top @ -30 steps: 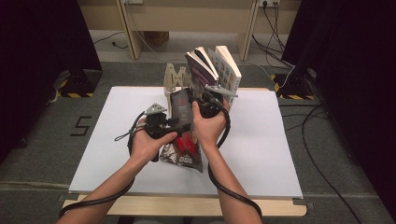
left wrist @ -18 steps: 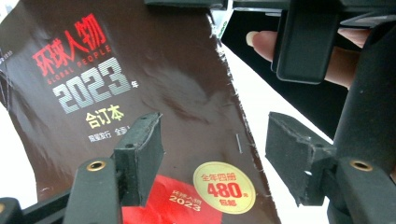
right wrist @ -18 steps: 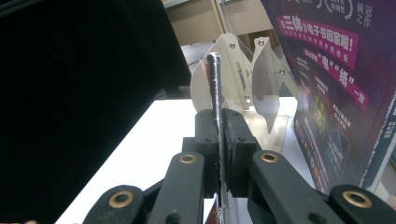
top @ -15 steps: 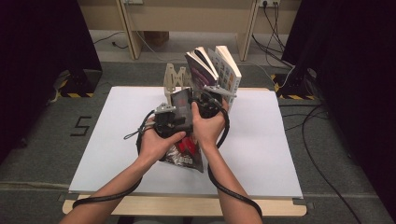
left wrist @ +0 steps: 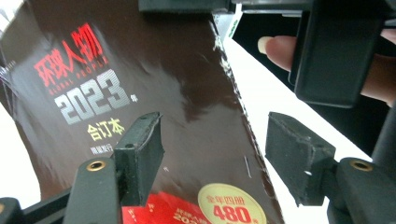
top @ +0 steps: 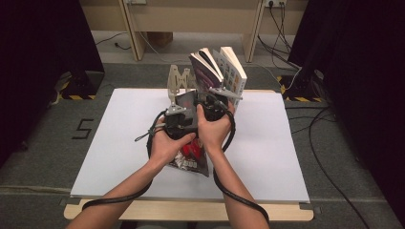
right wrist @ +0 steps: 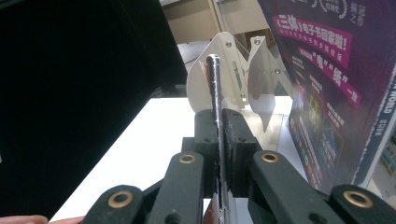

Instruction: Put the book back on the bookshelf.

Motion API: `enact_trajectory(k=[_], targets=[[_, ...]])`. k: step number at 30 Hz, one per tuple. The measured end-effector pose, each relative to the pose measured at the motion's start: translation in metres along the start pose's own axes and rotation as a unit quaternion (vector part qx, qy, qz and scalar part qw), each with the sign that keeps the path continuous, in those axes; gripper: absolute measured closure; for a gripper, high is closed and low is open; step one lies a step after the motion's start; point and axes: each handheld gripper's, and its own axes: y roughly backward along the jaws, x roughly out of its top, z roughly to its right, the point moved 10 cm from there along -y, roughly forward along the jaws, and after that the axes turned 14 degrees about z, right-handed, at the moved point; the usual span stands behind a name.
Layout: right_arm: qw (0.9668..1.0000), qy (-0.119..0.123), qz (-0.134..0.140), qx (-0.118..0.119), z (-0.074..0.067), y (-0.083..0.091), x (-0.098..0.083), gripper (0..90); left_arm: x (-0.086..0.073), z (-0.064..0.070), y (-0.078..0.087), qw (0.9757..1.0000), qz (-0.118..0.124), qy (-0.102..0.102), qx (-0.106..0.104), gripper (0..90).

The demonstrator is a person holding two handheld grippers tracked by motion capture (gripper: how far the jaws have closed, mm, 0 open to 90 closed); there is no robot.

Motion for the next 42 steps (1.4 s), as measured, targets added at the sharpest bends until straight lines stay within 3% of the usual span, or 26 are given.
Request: enact_trajectory(k=[9,20,25,34,42], targets=[[1.0000,0.002,-0.001,0.000,0.000,0.003,0.002,85.6,-0.004,0.003,-0.005,1.0000,-0.004,-0.009,0.001,41.1],[0.9998,-0.011,-0.017,0.001,0.003,0.006,0.000,85.9,-0.008,0.006,0.006,0.9996,-0.006,-0.027,-0.005,63.6],[0.9998,-0.018,-0.011,0.001,0.001,0.006,0.001,86.6,-0.007,0.006,0.004,0.9995,0.001,-0.031,0.007,59.3],[0.9997,-0.024,-0.008,0.001,-0.001,0.004,0.001,86.4,-0.002,0.000,-0.006,0.9989,0.014,-0.020,0.040,47.4],[0.9996,-0.024,-0.015,0.007,-0.005,0.005,-0.004,86.2,-0.009,-0.006,-0.006,0.9990,0.000,-0.003,0.045,48.9]])
